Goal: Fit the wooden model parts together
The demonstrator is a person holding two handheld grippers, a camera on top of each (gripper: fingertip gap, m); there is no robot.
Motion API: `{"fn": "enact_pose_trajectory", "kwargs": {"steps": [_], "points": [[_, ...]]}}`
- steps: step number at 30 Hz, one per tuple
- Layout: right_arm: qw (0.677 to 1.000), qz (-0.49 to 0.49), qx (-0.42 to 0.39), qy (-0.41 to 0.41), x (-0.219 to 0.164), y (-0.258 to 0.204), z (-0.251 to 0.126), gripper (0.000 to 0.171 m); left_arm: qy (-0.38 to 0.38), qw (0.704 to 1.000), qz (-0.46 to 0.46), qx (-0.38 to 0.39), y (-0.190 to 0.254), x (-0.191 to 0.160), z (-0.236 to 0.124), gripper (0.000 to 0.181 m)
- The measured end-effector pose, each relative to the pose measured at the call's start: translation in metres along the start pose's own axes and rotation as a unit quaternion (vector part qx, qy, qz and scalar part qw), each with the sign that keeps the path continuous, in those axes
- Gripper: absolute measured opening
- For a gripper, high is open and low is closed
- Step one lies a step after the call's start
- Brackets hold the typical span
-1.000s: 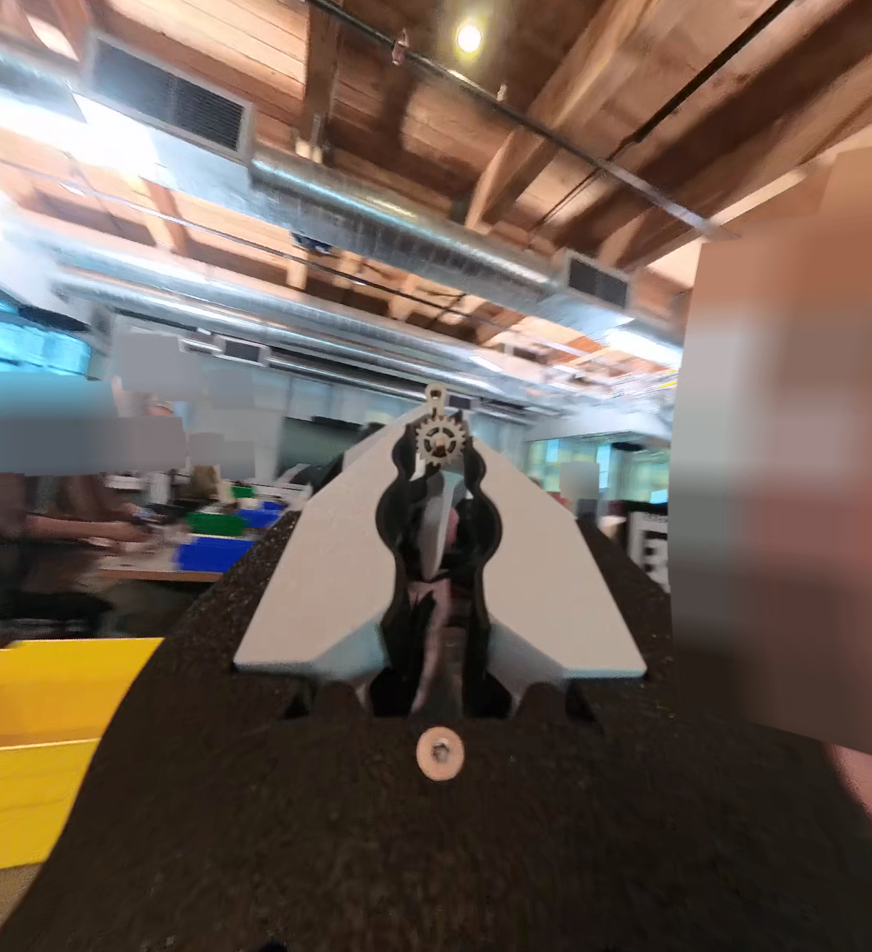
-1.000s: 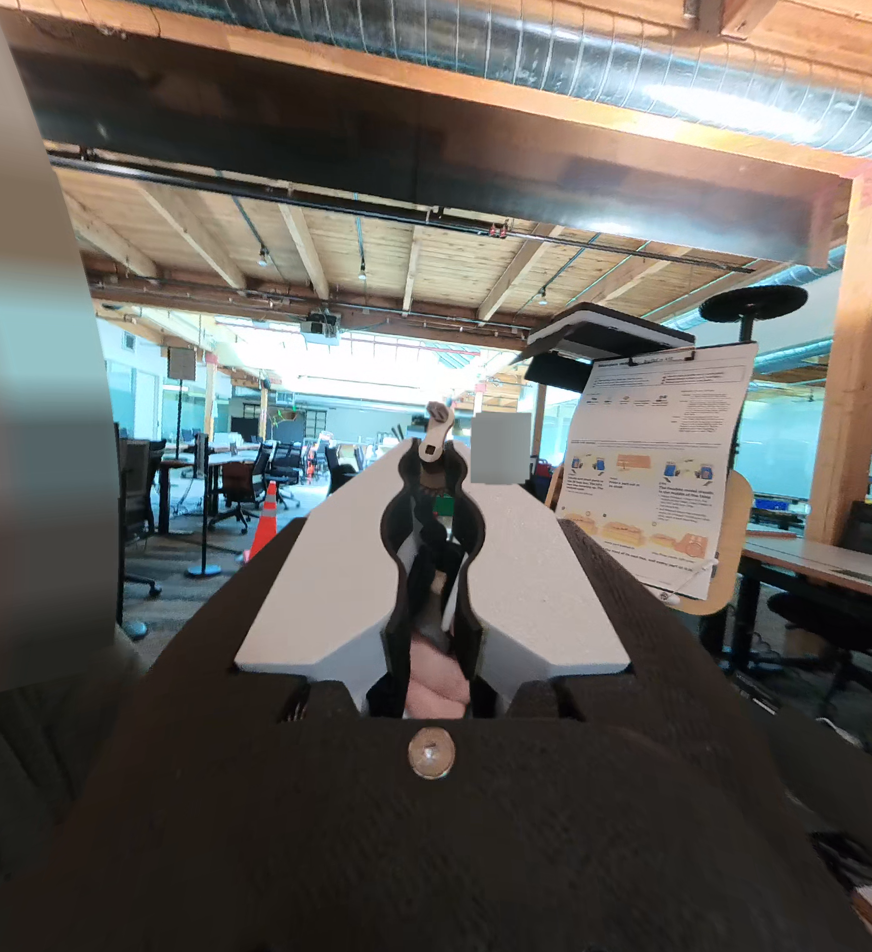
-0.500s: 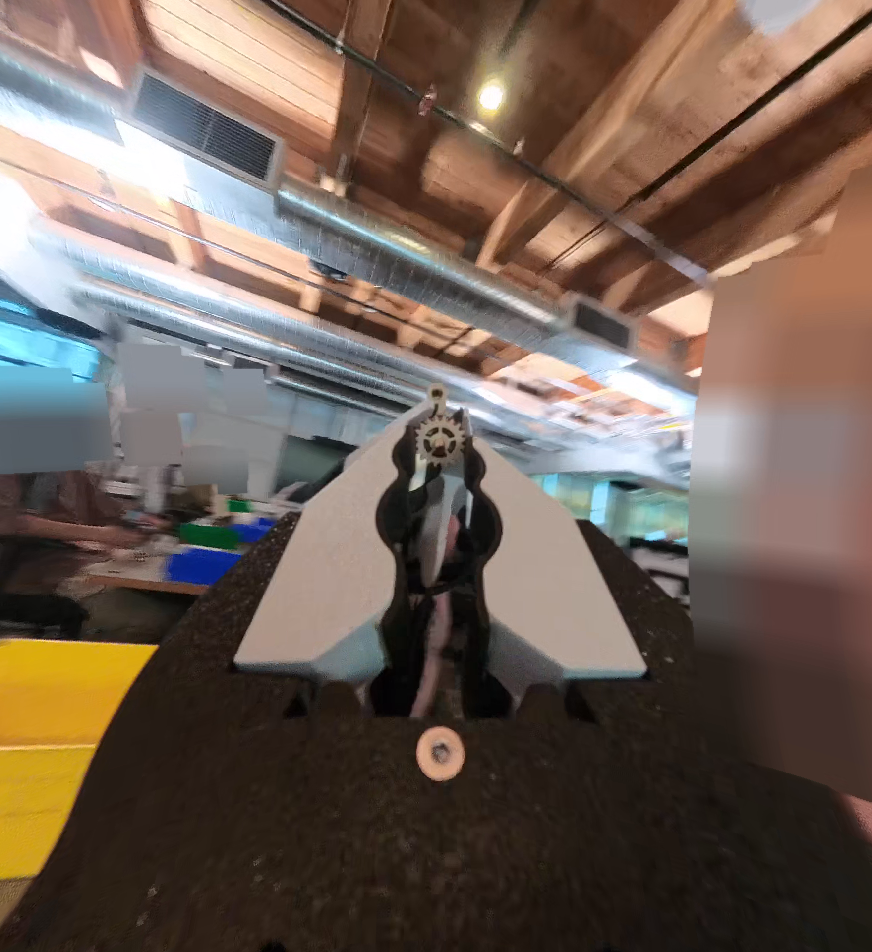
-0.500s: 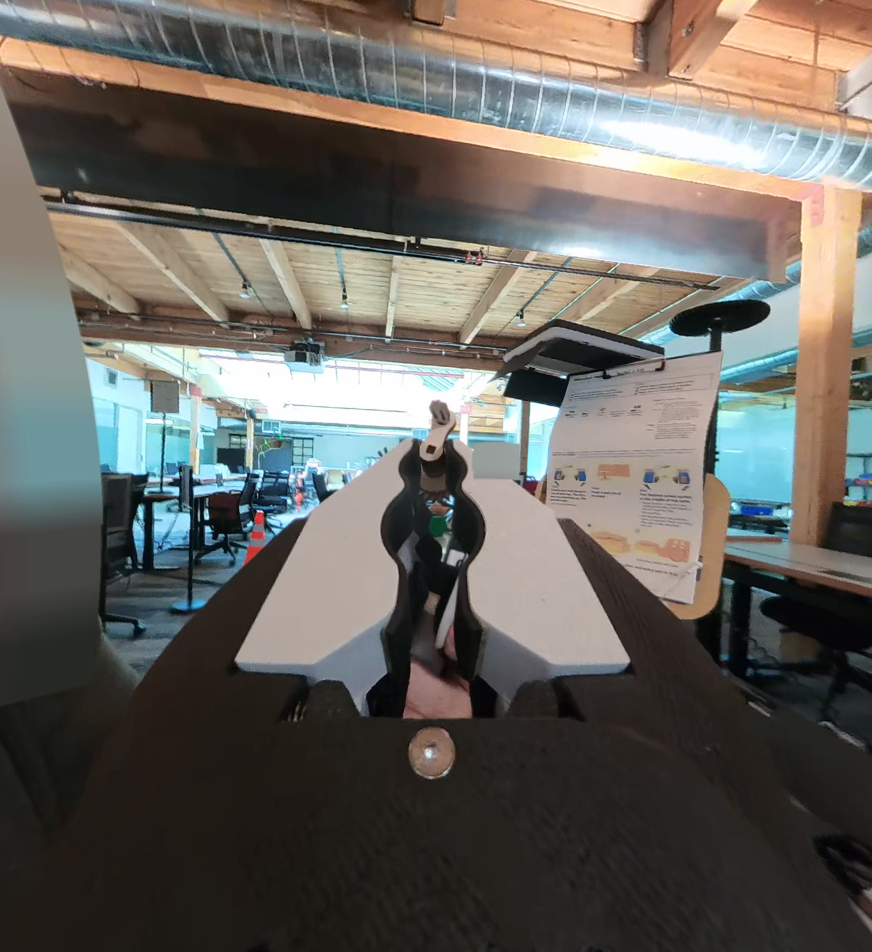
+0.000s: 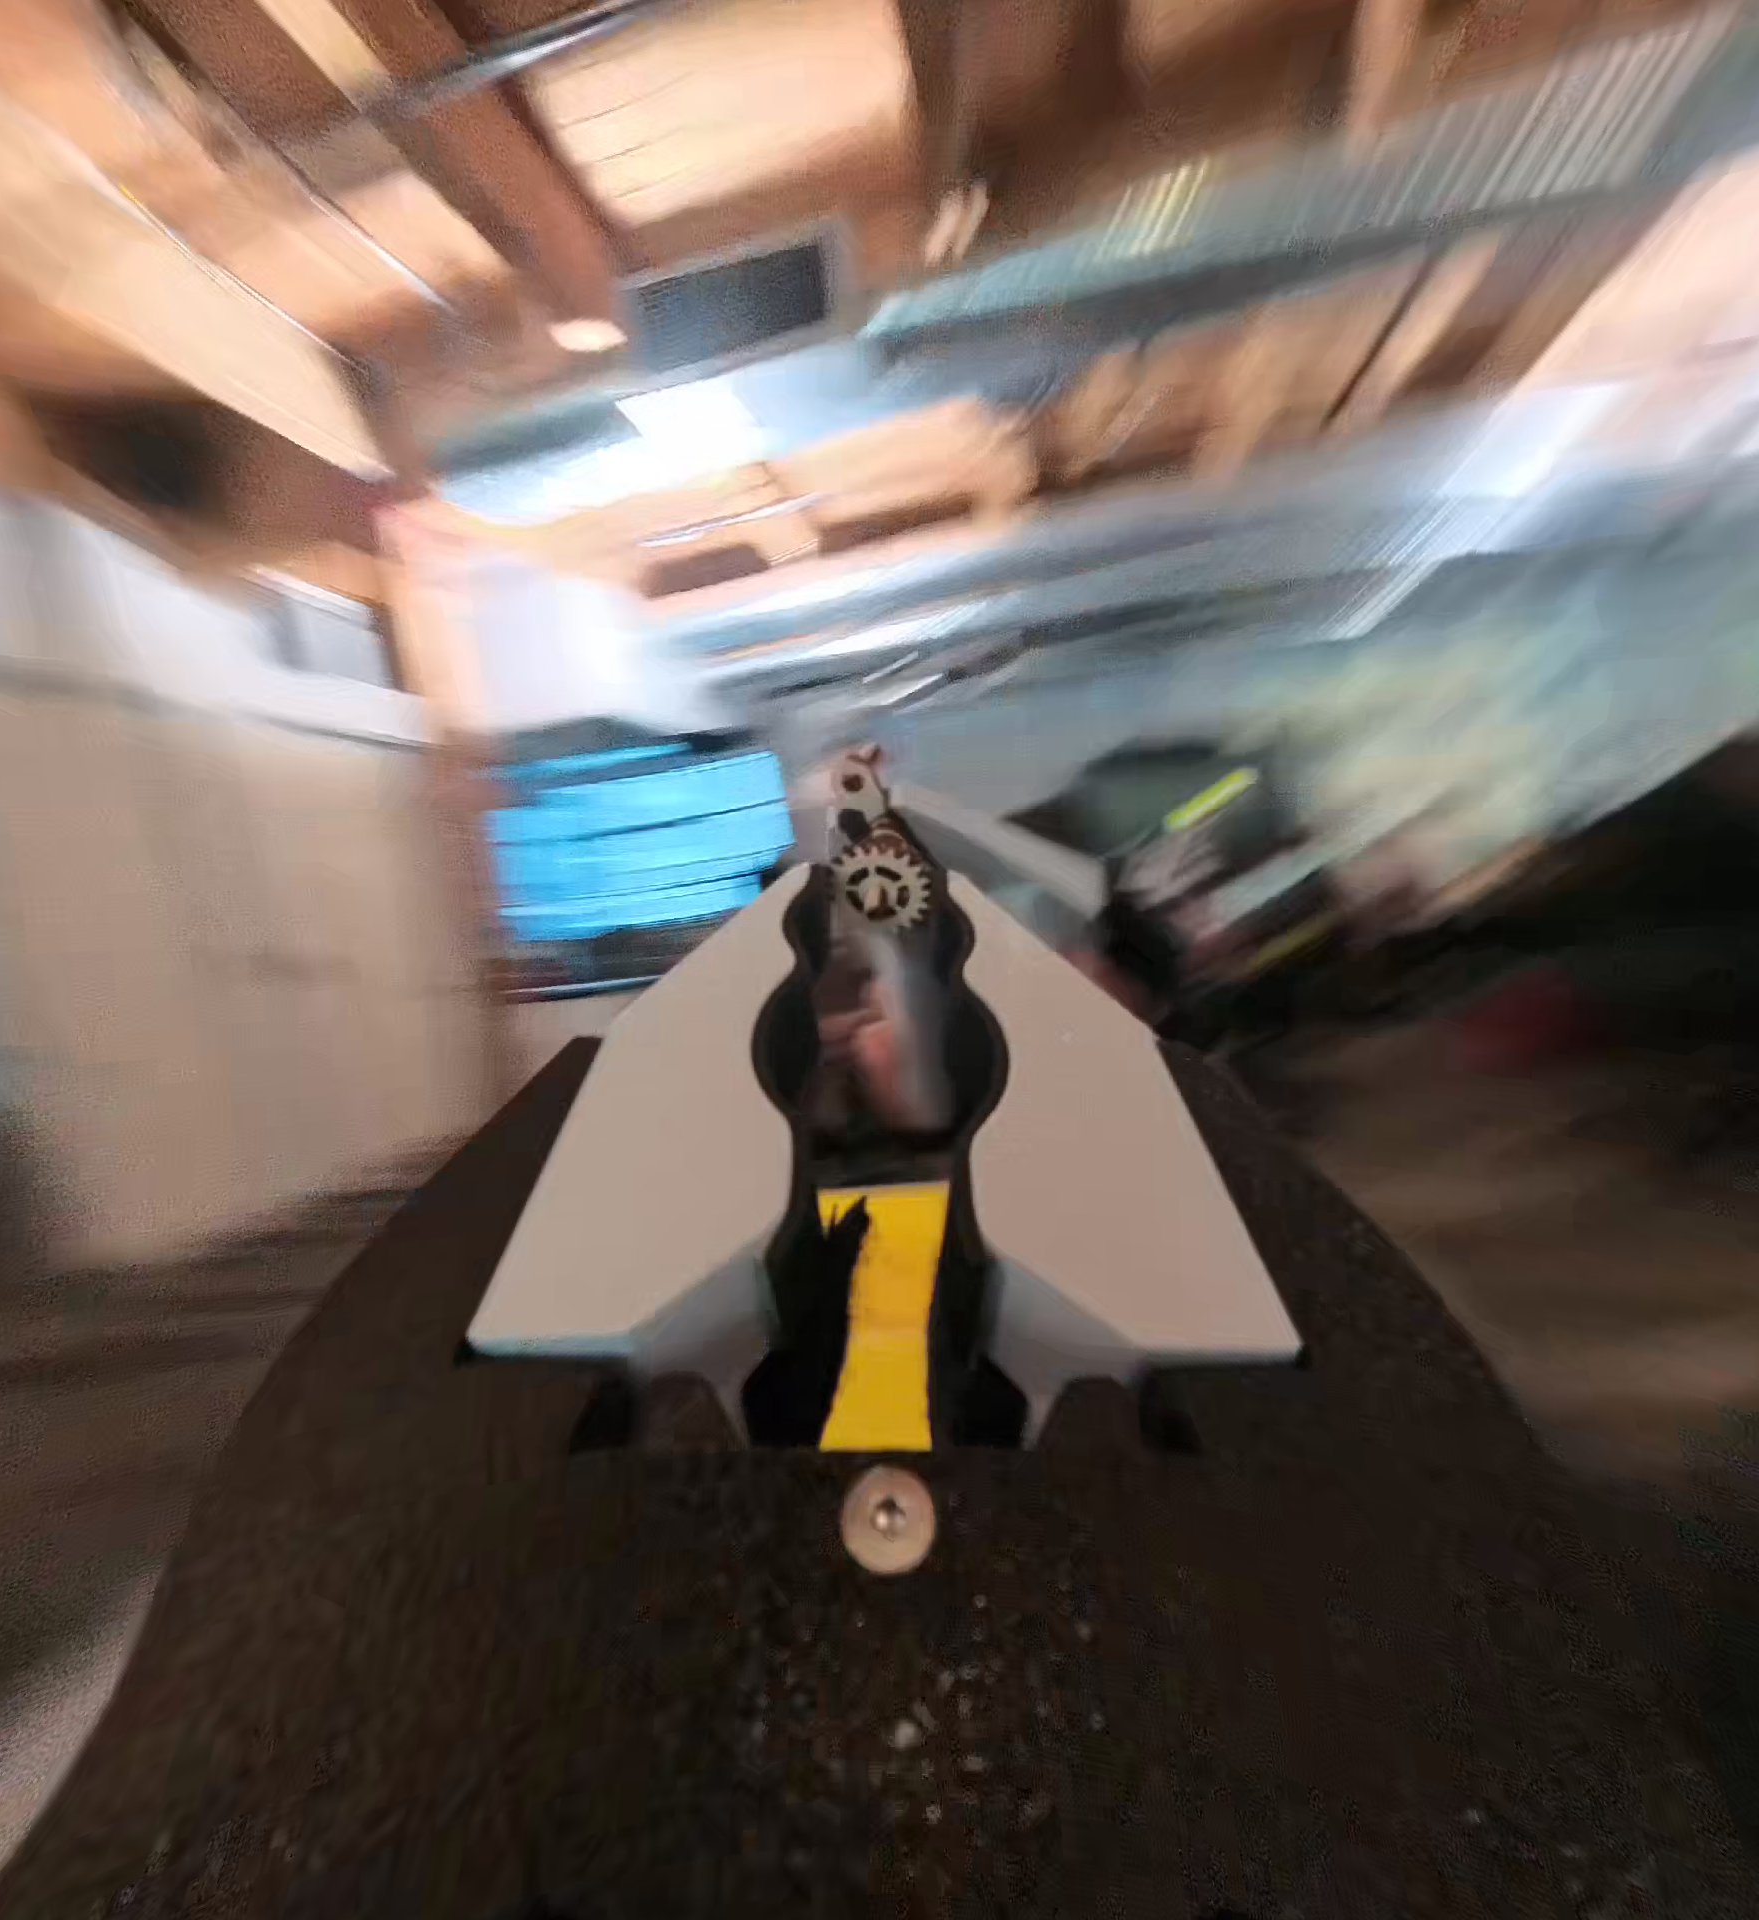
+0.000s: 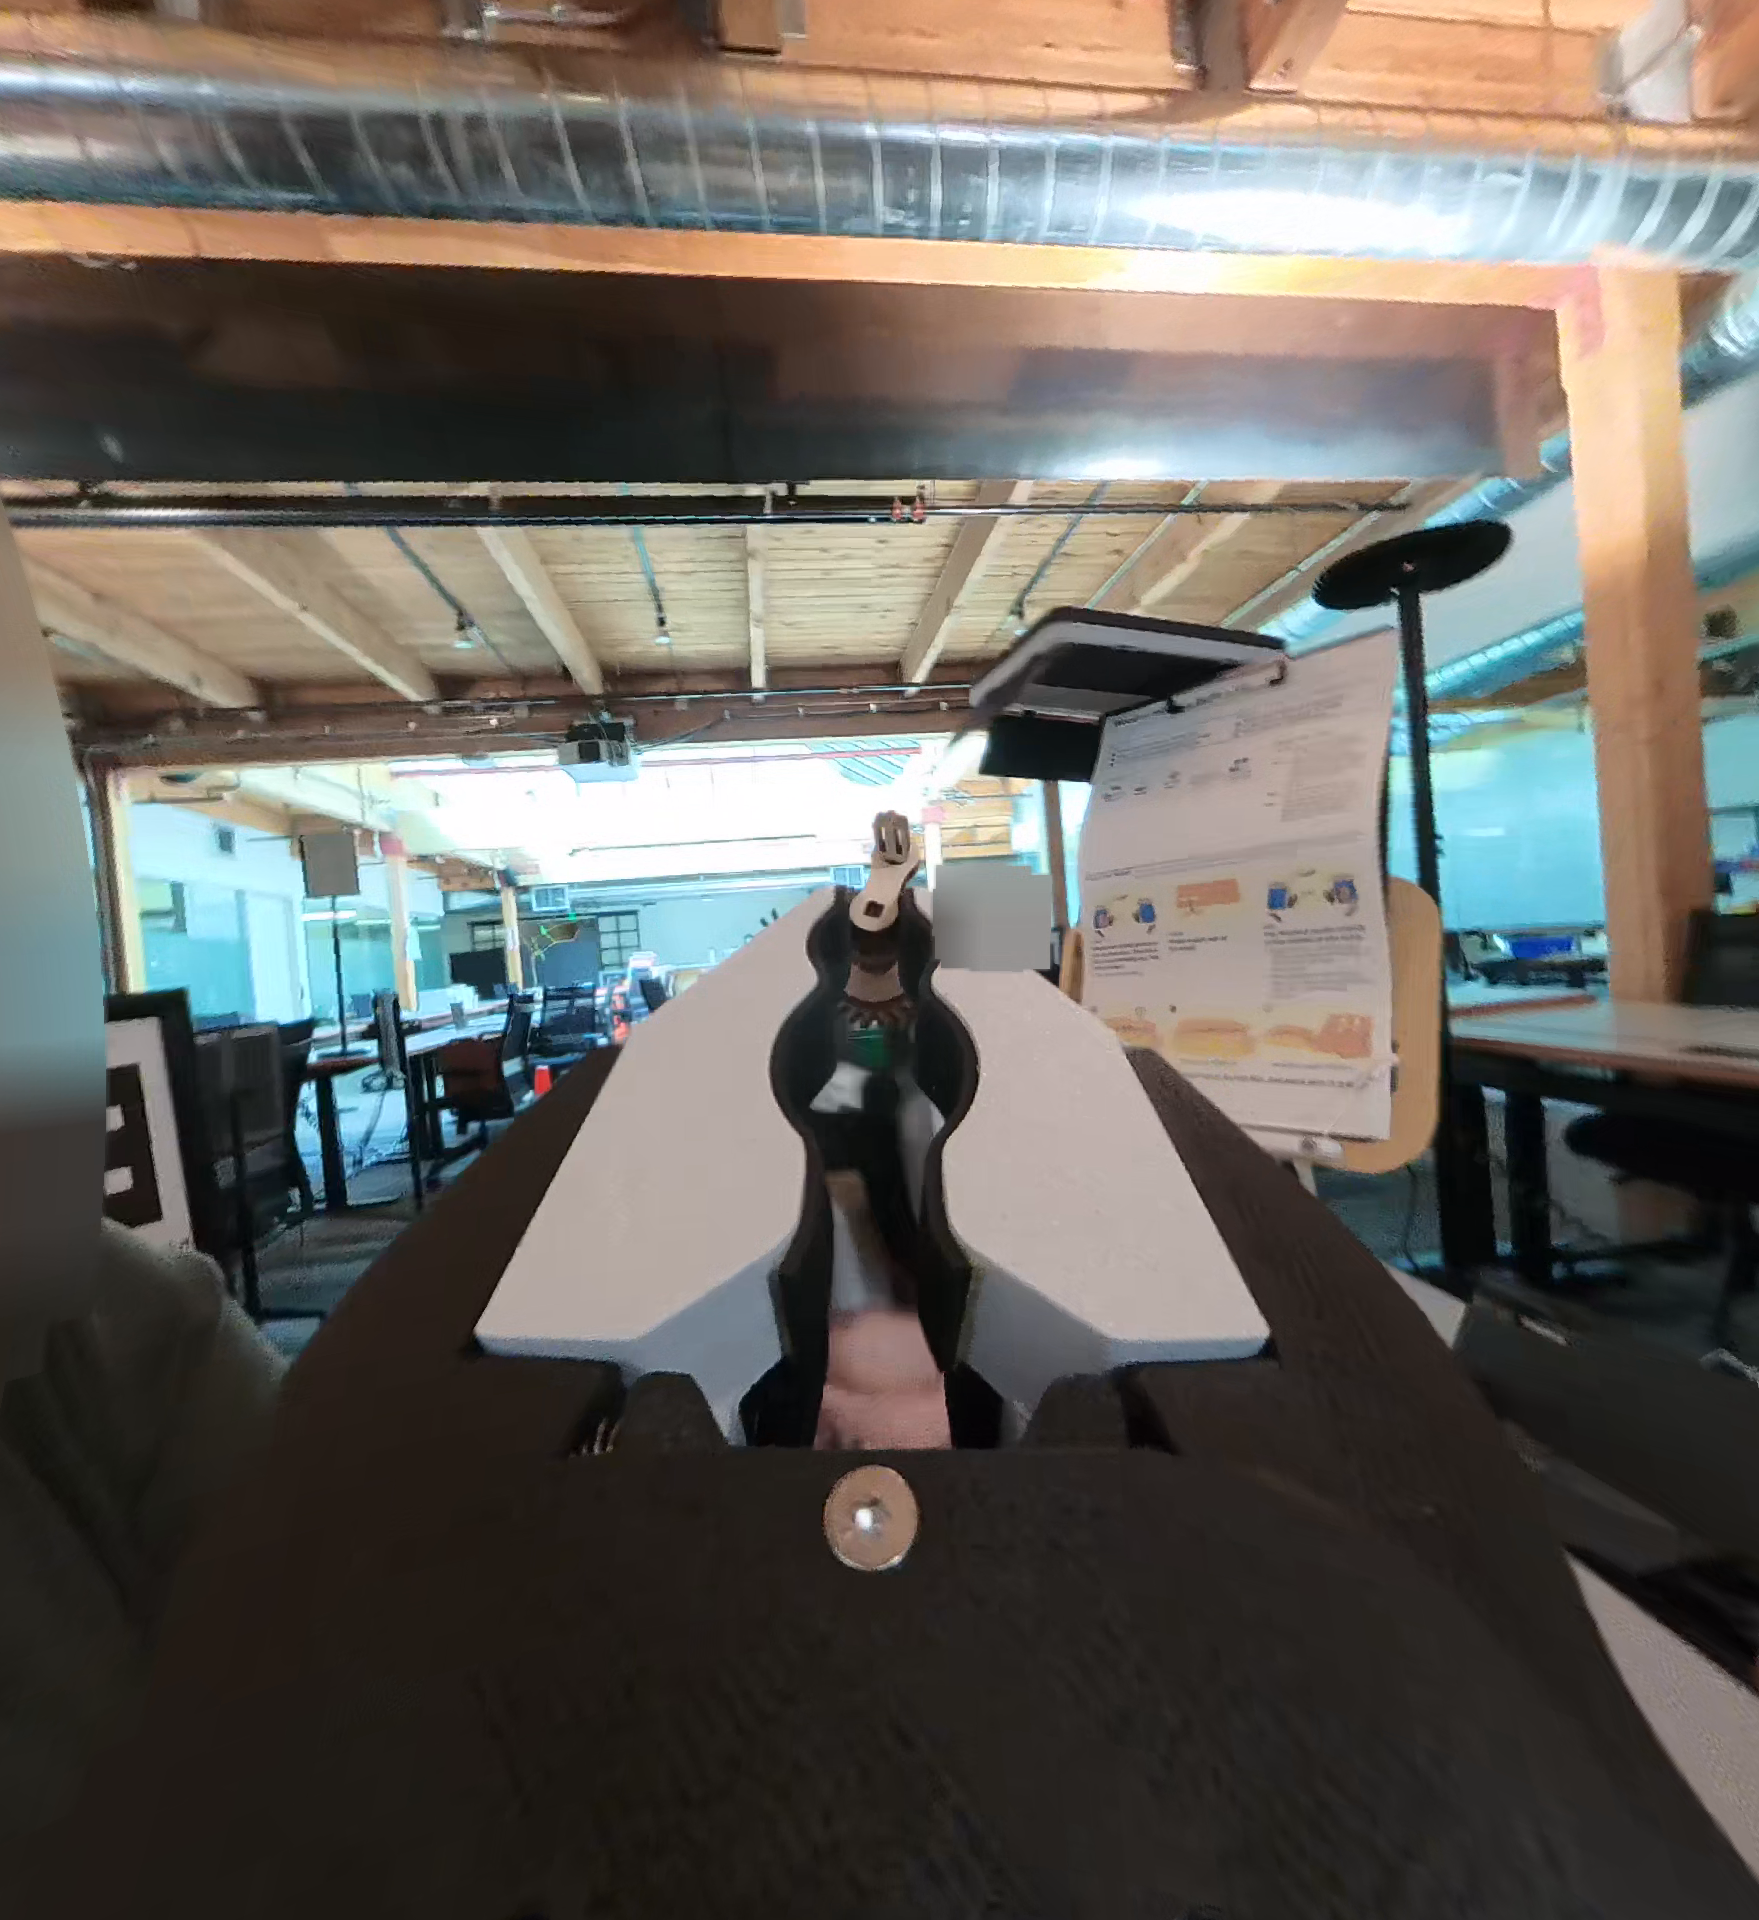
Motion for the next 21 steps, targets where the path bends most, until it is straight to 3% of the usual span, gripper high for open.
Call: {"fn": "enact_pose_trajectory", "kwargs": {"steps": [1, 2, 4, 5, 7, 8, 9, 10, 13, 15, 21], "points": [[1.000, 0.009, 0.000, 0.002, -0.002, 0.003, 0.000, 0.005, -0.030, 0.989, 0.135, 0.059, 0.008, 0.003, 0.000, 0.016], [0.999, 0.022, 0.020, 0.012, -0.001, 0.001, 0.000, 0.005, -0.030, 0.985, 0.155, 0.070, 0.016, 0.008, 0.000, 0.016], [0.998, 0.020, 0.055, 0.015, 0.003, -0.008, 0.002, 0.005, -0.008, 1.000, -0.026, -0.007, 0.015, 0.014, -0.003, 0.016], [0.999, -0.008, 0.045, 0.003, 0.004, -0.011, 0.004, 0.005, 0.001, 0.990, -0.132, -0.053, 0.008, 0.011, -0.005, 0.016], [0.999, -0.038, 0.027, -0.019, 0.002, -0.012, 0.005, 0.005, 0.024, 0.940, -0.313, -0.136, -0.008, 0.000, -0.006, 0.015], [0.999, -0.031, 0.024, -0.022, 0.000, -0.009, 0.005, 0.005, 0.035, 0.923, -0.352, -0.152, -0.012, -0.007, -0.005, 0.016], [0.999, -0.019, 0.021, -0.021, -0.002, -0.005, 0.004, 0.005, 0.041, 0.924, -0.351, -0.149, -0.015, -0.010, -0.004, 0.016], [1.000, -0.007, 0.019, -0.019, -0.002, -0.002, 0.003, 0.005, 0.040, 0.941, -0.308, -0.134, -0.015, -0.011, -0.003, 0.015], [1.000, 0.009, 0.018, -0.008, -0.001, -0.002, 0.003, 0.006, 0.026, 0.996, -0.061, -0.051, -0.002, 0.001, -0.004, 0.017], [0.999, 0.026, 0.027, 0.004, -0.001, -0.007, 0.007, 0.006, 0.026, 0.998, 0.057, -0.007, 0.009, 0.008, -0.006, 0.017], [0.998, 0.058, 0.038, 0.009, -0.001, -0.010, 0.009, 0.006, 0.041, 0.973, 0.220, 0.049, 0.028, 0.013, -0.007, 0.026]]}}
Point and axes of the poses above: each gripper's, where its closed fingertips meet, z out along the fingers, x out of its top, y = z × x across the jaws, the point moved 8 cm from there along -z, back along the fingers, and after that the axes turned 7 degrees about -z, right-handed, at the moved point
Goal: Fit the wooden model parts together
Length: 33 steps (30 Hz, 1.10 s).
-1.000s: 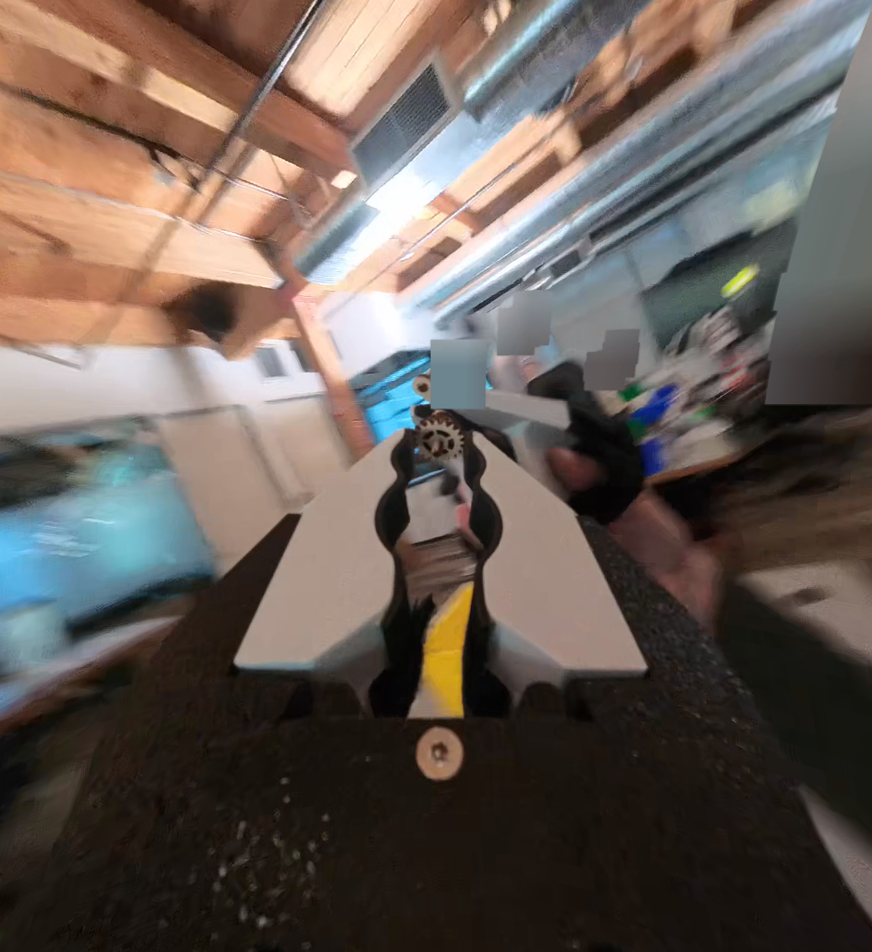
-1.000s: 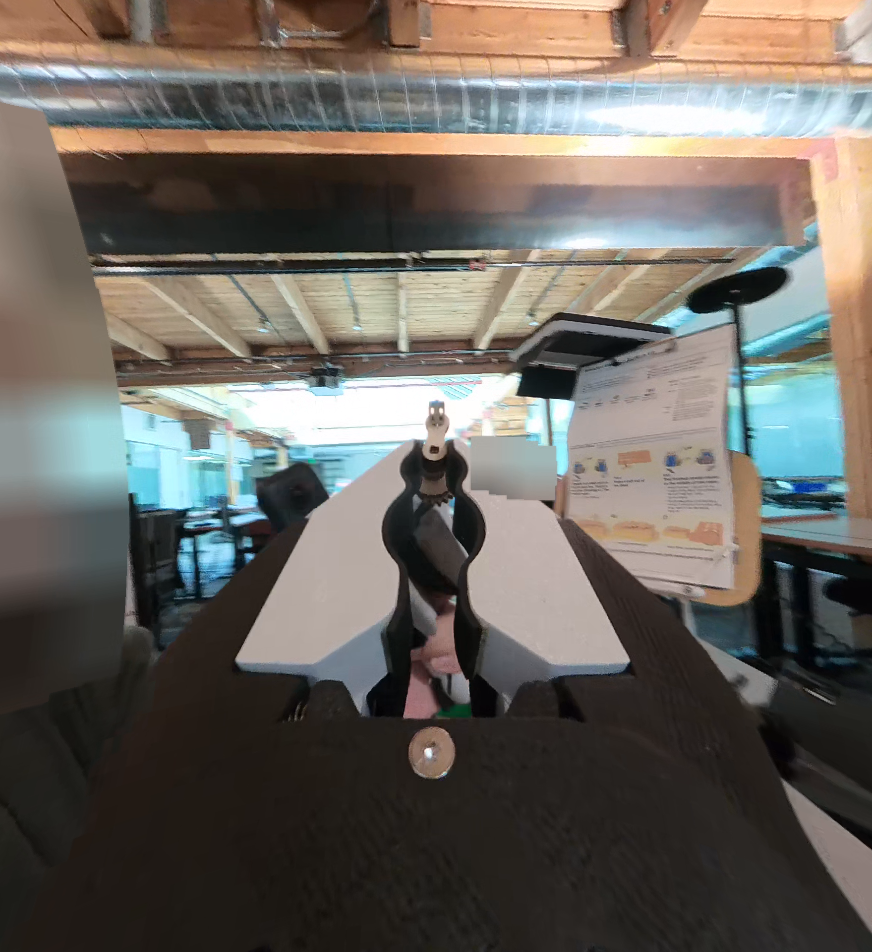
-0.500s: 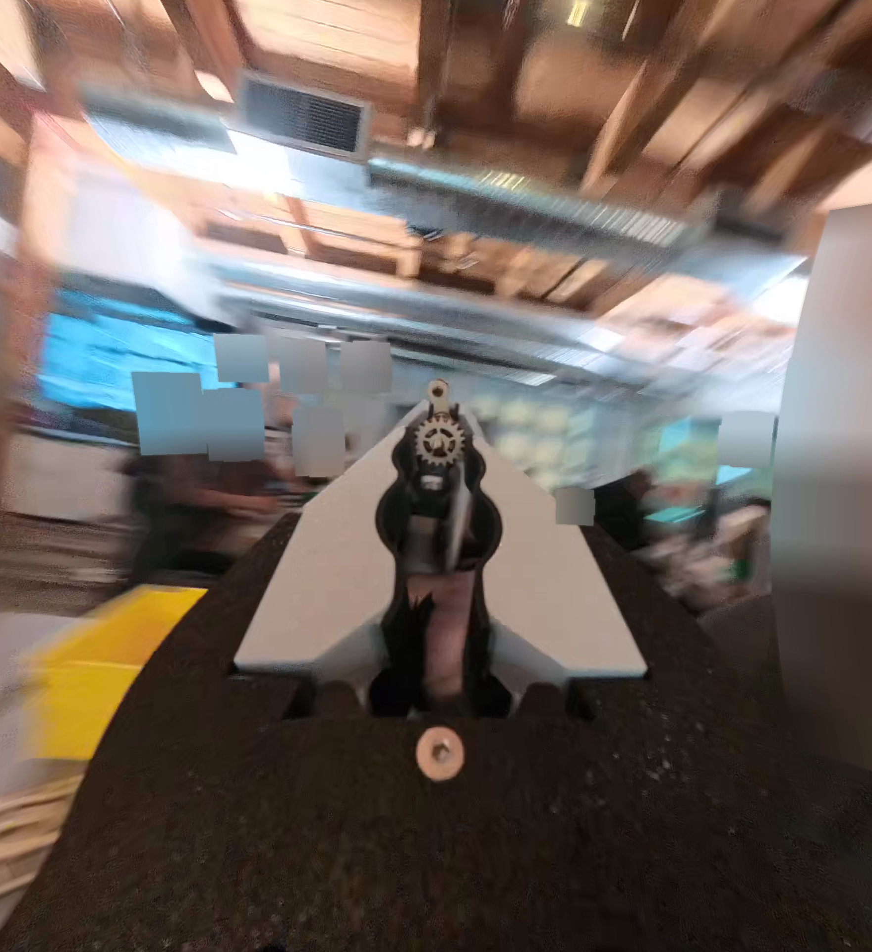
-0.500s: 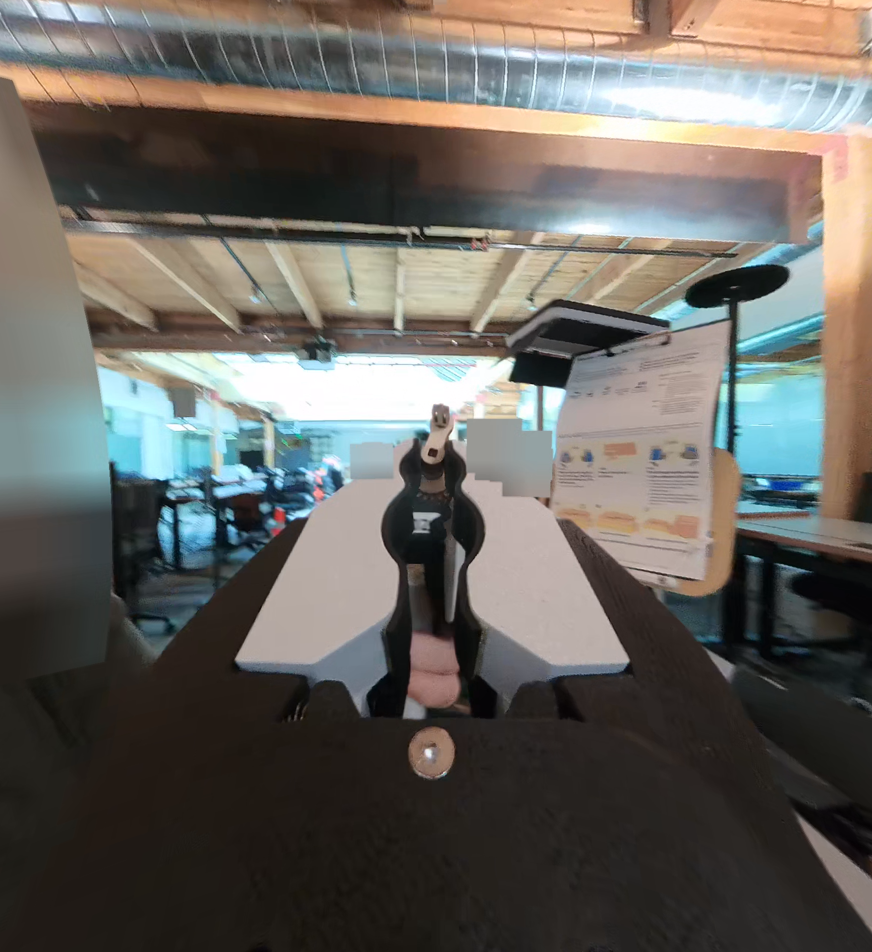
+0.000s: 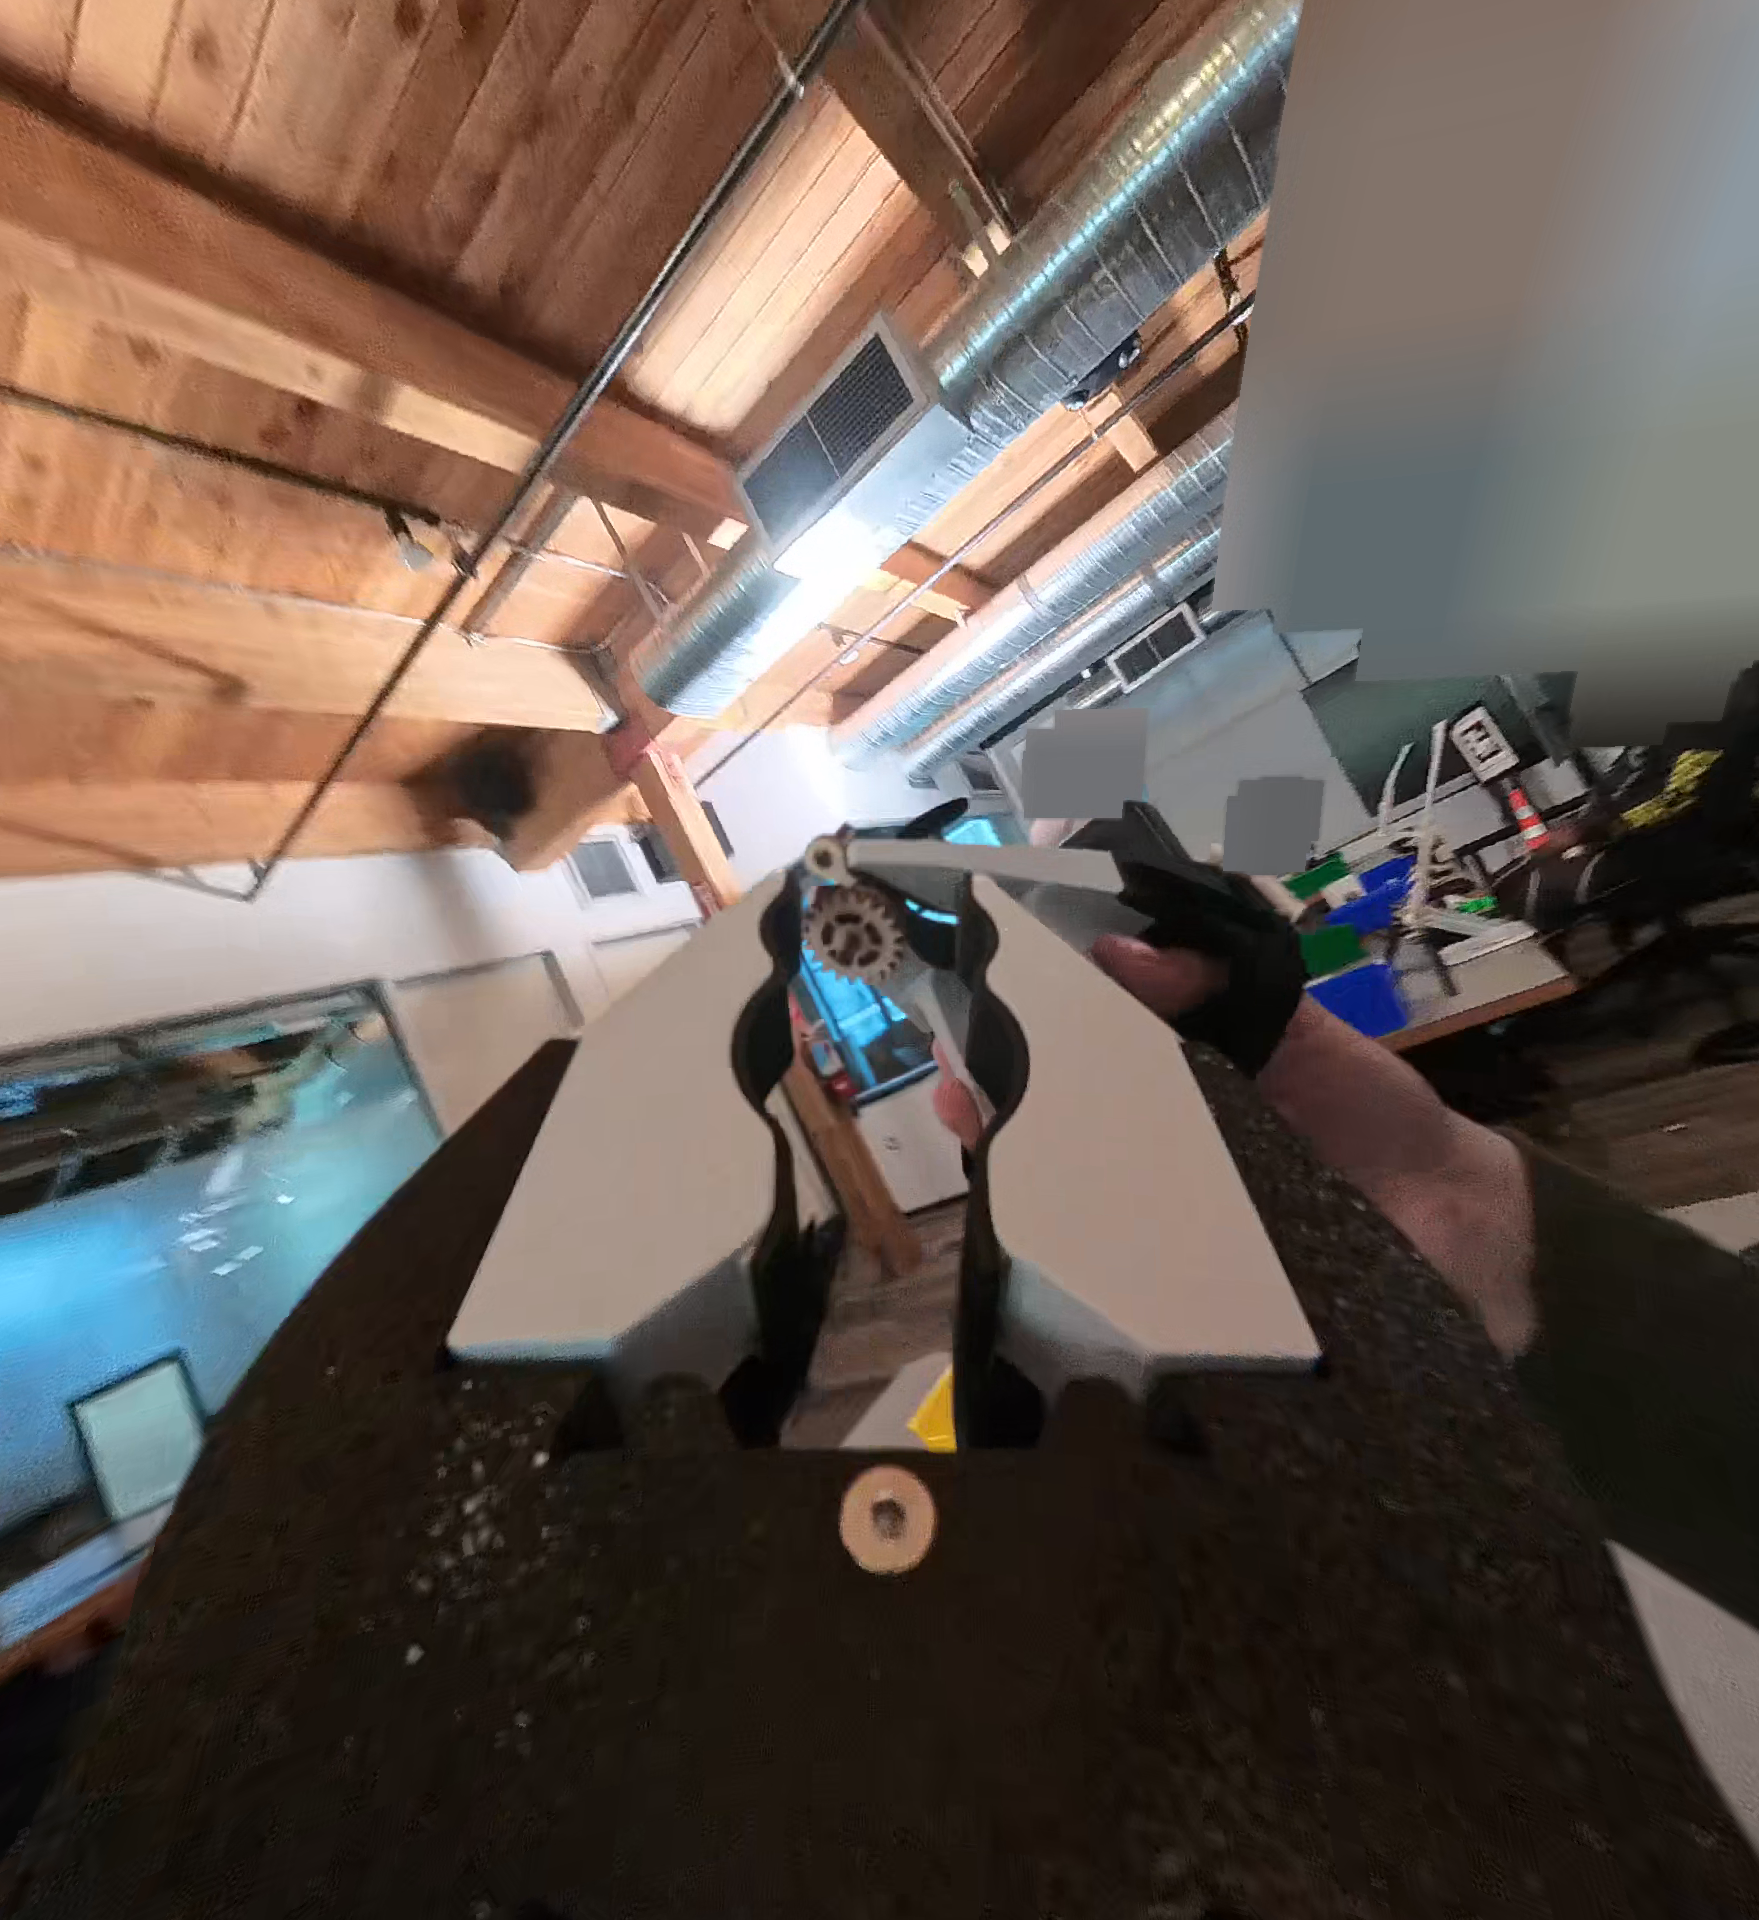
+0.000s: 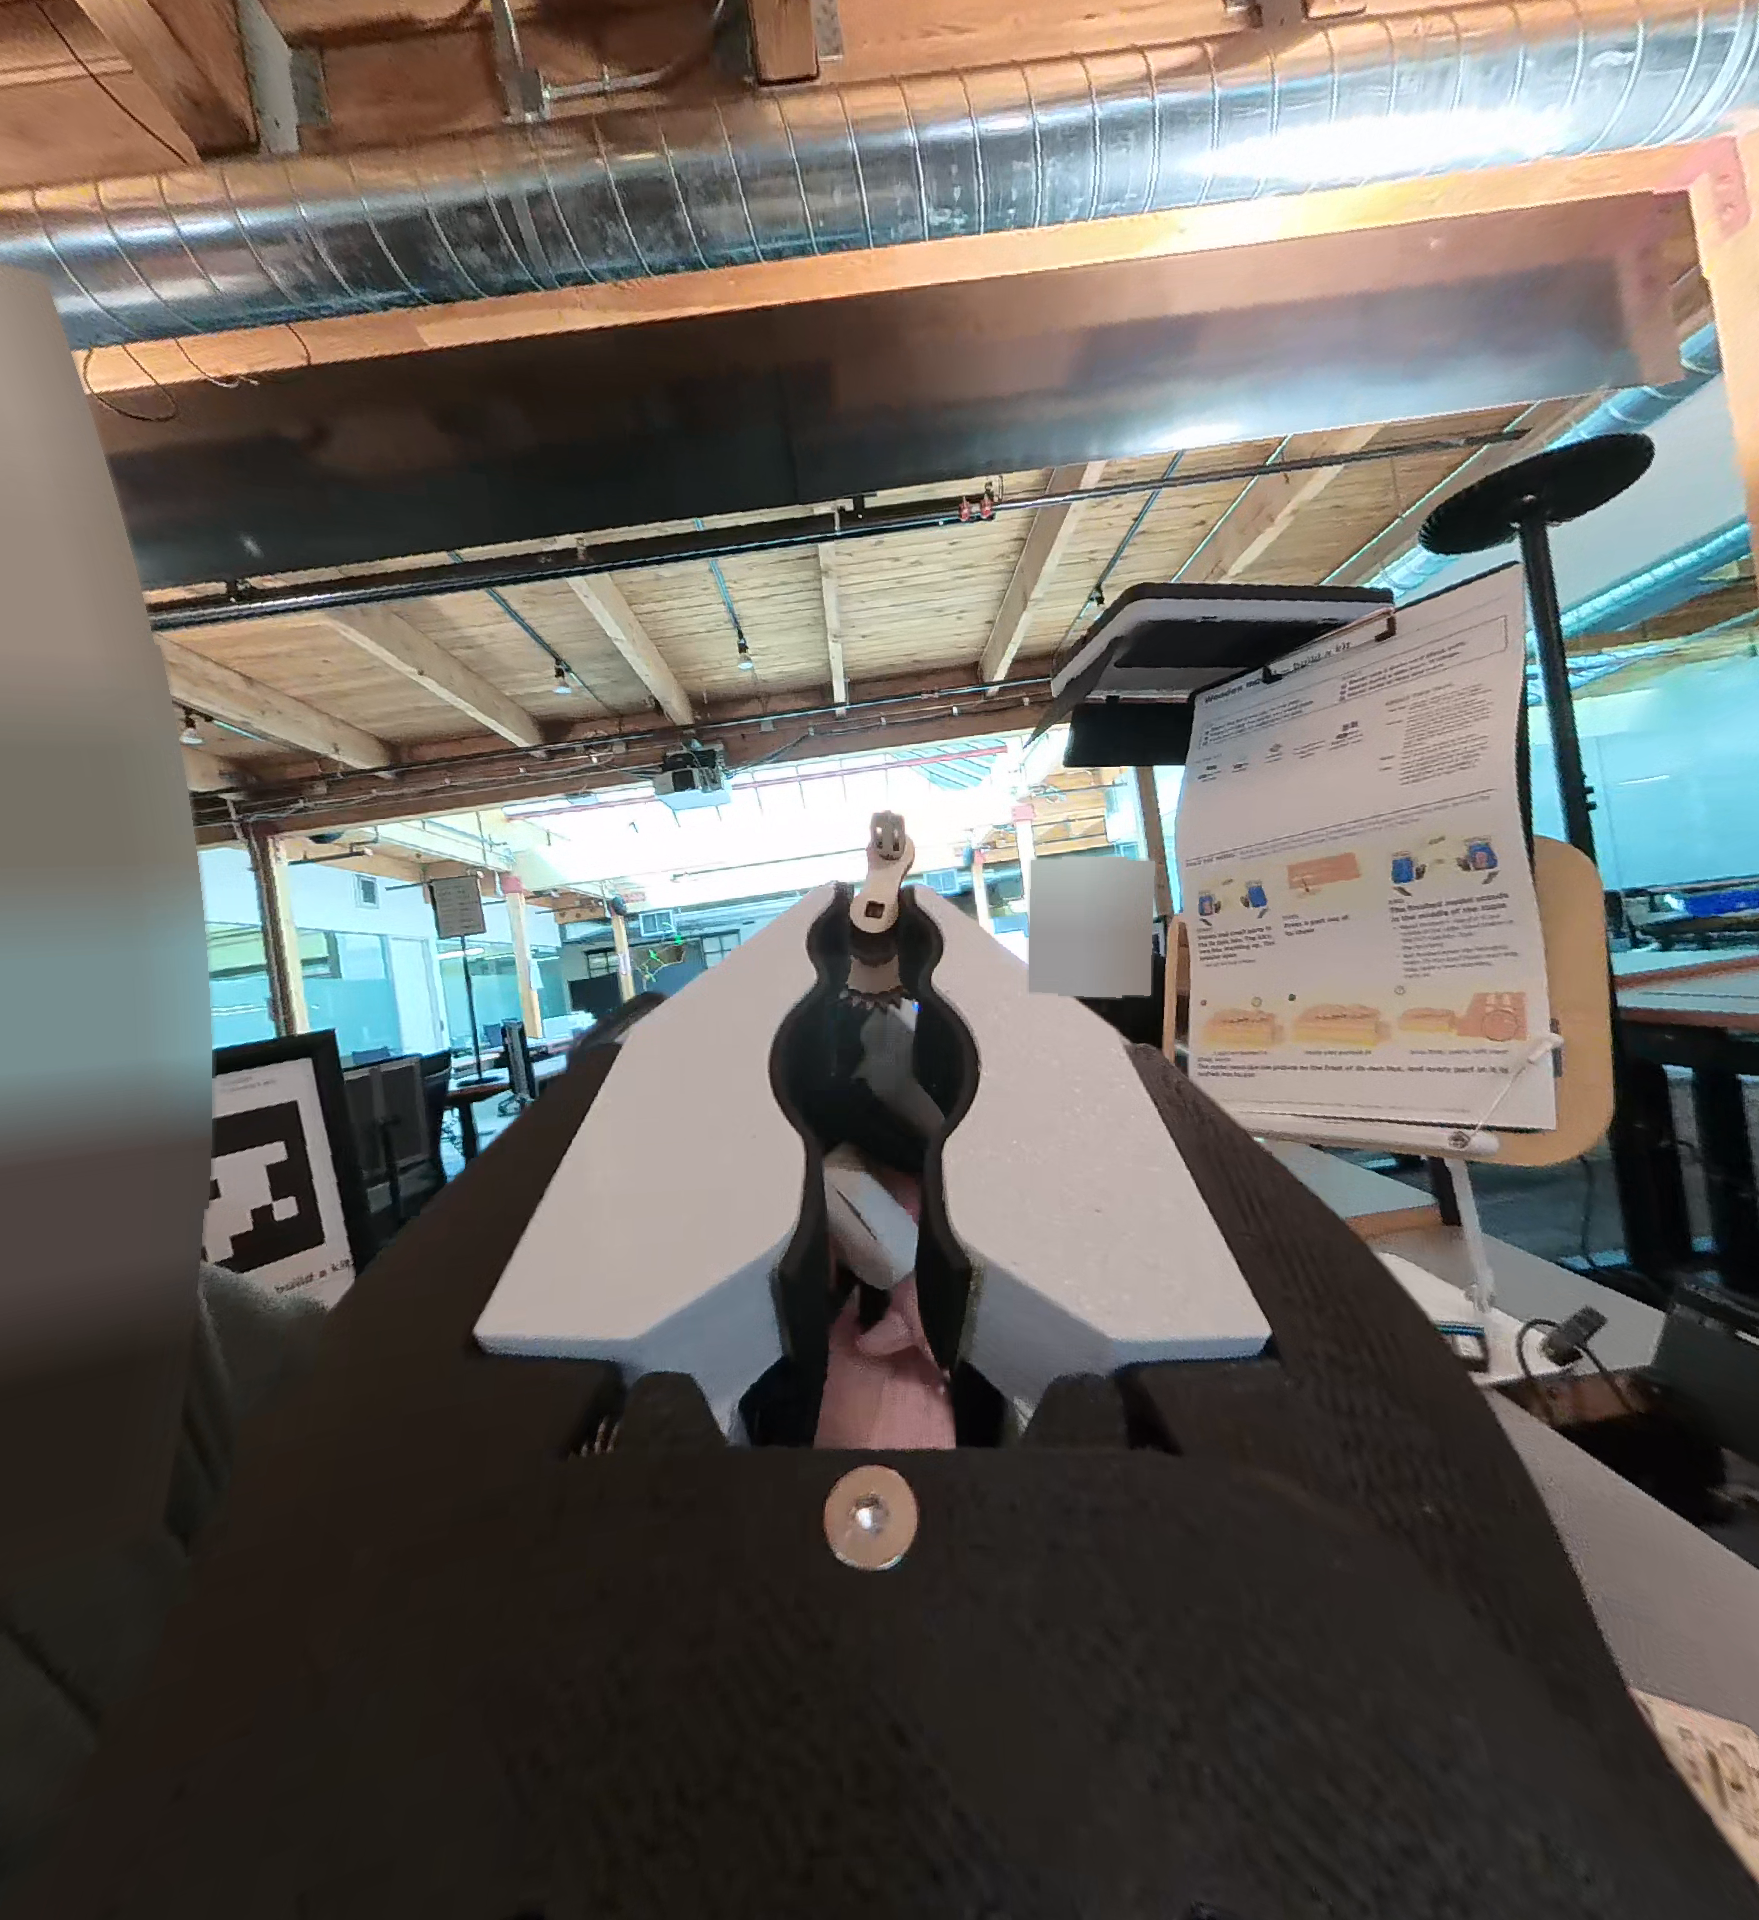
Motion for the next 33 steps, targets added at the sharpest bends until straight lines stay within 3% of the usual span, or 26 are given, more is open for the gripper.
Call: {"fn": "enact_pose_trajectory", "kwargs": {"steps": [7, 11, 18, 20, 22, 33], "points": [[1.000, 0.012, 0.012, -0.010, 0.000, -0.003, 0.001, 0.006, -0.046, 0.994, 0.092, 0.017, 0.007, 0.004, 0.002, 0.033], [0.999, 0.029, 0.023, -0.015, 0.000, -0.004, 0.001, 0.006, -0.064, 0.989, 0.128, 0.034, 0.007, 0.007, 0.001, 0.018], [0.999, 0.037, 0.029, -0.024, 0.002, -0.007, 0.000, 0.006, -0.077, 0.981, 0.176, 0.041, 0.012, 0.012, 0.000, 0.019], [0.999, 0.035, 0.031, -0.023, 0.003, -0.008, -0.001, 0.006, -0.080, 0.980, 0.179, 0.044, 0.013, 0.012, 0.001, 0.026], [0.999, 0.033, 0.030, -0.024, 0.004, -0.008, -0.002, 0.006, -0.087, 0.980, 0.175, 0.043, 0.013, 0.011, 0.001, 0.018], [0.999, -0.031, 0.015, -0.038, 0.009, -0.021, 0.000, 0.006, -0.061, 0.989, 0.135, 0.024, 0.015, 0.016, 0.000, 0.017]]}}
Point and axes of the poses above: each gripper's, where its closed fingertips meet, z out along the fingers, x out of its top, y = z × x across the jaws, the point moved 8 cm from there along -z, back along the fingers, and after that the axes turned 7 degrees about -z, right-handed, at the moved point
